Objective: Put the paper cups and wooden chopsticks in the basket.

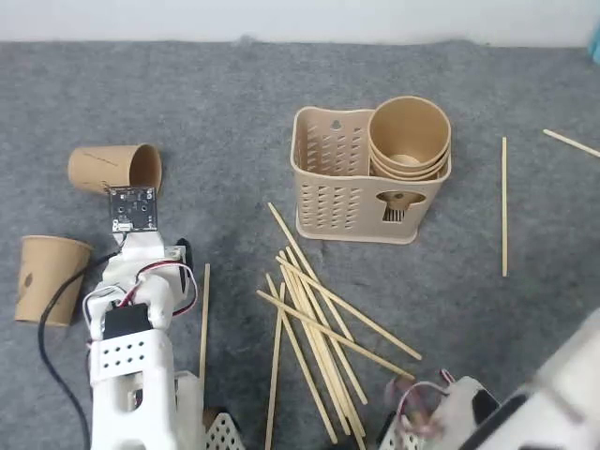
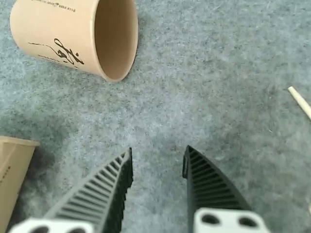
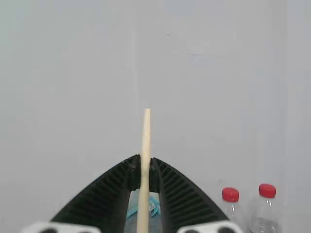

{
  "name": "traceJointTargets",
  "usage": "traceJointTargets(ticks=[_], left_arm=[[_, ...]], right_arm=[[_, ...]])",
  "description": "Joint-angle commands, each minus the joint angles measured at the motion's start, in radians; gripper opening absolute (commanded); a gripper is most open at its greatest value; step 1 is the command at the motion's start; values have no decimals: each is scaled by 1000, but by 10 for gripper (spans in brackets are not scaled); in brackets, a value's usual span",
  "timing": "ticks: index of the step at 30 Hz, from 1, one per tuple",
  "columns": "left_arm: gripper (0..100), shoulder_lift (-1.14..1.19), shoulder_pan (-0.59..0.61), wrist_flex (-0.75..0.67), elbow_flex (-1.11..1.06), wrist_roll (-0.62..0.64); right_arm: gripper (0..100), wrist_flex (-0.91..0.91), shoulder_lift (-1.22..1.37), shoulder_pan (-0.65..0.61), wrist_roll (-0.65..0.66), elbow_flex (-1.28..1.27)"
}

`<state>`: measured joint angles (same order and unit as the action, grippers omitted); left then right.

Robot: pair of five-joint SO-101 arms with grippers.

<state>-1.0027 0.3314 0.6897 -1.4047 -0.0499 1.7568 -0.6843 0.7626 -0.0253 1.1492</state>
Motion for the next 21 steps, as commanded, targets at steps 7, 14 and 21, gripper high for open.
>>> traceJointTargets(ticks=[7, 14, 21], left_arm=[[166, -3, 17, -23, 30, -9], [166, -3, 40, -23, 31, -9], [166, -3, 38, -23, 31, -9]], right_arm=[[6, -355, -328, -19, 21, -845], [6, -951, -542, 42, 18, -1516], [6, -1649, -618, 71, 25, -2067]])
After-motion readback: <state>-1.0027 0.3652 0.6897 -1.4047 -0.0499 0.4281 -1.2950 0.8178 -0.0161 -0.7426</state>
